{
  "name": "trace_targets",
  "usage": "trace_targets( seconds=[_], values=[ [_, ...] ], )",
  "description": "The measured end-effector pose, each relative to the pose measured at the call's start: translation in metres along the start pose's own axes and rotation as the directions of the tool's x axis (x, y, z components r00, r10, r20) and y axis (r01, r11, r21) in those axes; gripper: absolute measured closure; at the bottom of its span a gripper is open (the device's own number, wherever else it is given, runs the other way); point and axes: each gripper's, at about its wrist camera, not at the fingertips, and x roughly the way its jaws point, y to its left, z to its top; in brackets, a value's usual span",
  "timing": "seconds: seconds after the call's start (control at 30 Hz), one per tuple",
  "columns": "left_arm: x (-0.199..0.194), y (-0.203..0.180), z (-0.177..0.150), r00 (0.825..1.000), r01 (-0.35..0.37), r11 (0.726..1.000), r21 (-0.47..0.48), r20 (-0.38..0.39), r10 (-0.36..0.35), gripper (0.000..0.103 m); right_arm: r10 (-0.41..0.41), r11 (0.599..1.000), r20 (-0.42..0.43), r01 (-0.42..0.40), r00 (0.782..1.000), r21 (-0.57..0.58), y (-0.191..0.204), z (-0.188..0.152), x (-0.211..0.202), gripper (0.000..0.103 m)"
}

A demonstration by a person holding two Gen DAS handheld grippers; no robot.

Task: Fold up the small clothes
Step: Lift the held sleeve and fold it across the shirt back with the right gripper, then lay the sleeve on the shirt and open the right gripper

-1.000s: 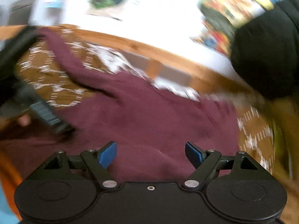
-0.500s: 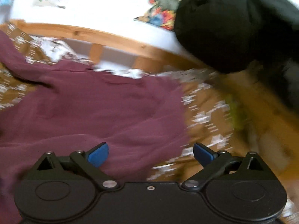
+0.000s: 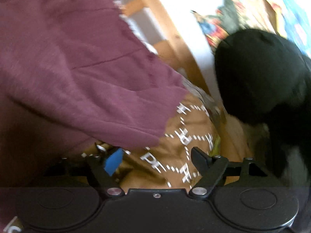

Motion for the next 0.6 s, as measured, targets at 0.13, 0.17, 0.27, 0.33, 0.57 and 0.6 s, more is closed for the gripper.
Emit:
trace_targets(
  seconds=[0.13,0.17,0.27,0.33,0.57,0.6],
  values=[
    [0.002,-0.010,-0.005,1.000,-0.016,0.999,0.051,-0.012,0.017,0.001,-0.039,0.966,0.111,0.066,0.993,-0.252,0.024,-0.003,0.005,0.026],
    [0.003,-0.012,-0.006,1.000,-0.018,0.998,0.053,-0.014,0.019,0.001,-0.036,0.954,0.138,0.075,0.990,-0.289,0.028,-0.005,0.006,0.028],
    [0.005,-0.011,-0.006,1.000,-0.015,0.999,0.044,-0.023,0.016,0.001,-0.006,0.928,0.161,0.065,0.987,-0.366,0.034,-0.010,0.008,0.067],
    [0.005,-0.010,-0.005,1.000,-0.012,0.999,0.037,-0.026,0.013,0.001,0.004,0.918,0.148,0.055,0.989,-0.392,0.040,-0.012,0.007,0.089],
    [0.008,-0.016,-0.007,0.999,-0.030,0.997,0.067,-0.036,0.033,0.001,-0.042,0.987,0.105,0.057,0.994,-0.147,0.013,-0.003,-0.009,0.093],
    [0.010,-0.017,-0.007,0.998,-0.035,0.997,0.073,-0.043,0.038,0.001,-0.032,0.998,0.077,0.037,0.996,-0.054,0.004,0.000,-0.011,0.093]
  ],
)
